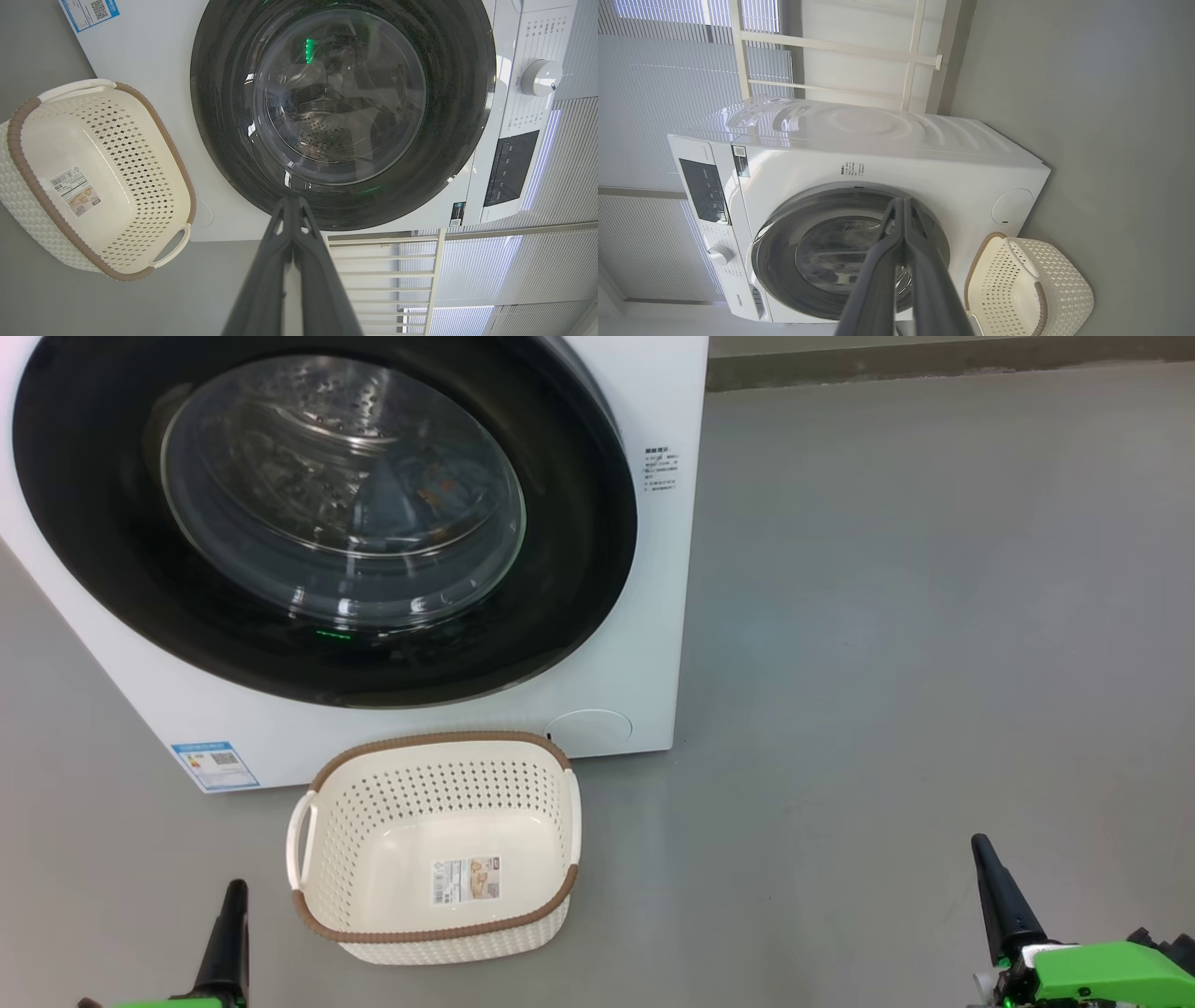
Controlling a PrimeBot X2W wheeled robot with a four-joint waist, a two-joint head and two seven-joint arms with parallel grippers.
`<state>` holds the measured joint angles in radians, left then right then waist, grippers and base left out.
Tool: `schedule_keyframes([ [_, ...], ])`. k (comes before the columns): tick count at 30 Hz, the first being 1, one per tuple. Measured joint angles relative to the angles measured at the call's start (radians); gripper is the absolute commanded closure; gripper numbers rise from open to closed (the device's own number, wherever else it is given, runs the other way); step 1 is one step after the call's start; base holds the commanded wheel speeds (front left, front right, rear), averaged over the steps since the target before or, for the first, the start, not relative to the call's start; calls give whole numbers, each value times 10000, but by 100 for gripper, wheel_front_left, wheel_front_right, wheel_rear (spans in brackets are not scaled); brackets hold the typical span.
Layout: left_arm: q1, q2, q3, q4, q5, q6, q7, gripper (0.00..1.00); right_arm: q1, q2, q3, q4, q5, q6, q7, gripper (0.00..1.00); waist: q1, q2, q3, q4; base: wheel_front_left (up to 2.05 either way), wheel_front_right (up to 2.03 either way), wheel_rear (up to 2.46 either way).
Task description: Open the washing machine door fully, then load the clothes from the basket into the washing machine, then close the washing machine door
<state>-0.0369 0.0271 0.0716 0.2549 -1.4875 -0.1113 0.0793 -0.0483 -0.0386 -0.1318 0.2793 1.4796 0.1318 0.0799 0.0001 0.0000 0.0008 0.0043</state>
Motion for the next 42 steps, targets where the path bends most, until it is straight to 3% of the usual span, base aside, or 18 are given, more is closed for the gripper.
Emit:
schedule_keyframes([
  [11,-270,27,81,92,-1172,-77,282,100,-154,-6,-48,-44,1214,0,257,100,0,0,23,-43,0,0,0],
  [42,-318,29,90,96,-1175,-79,284,100,-185,-8,-50,-46,1250,0,257,100,0,0,23,-43,0,0,0],
])
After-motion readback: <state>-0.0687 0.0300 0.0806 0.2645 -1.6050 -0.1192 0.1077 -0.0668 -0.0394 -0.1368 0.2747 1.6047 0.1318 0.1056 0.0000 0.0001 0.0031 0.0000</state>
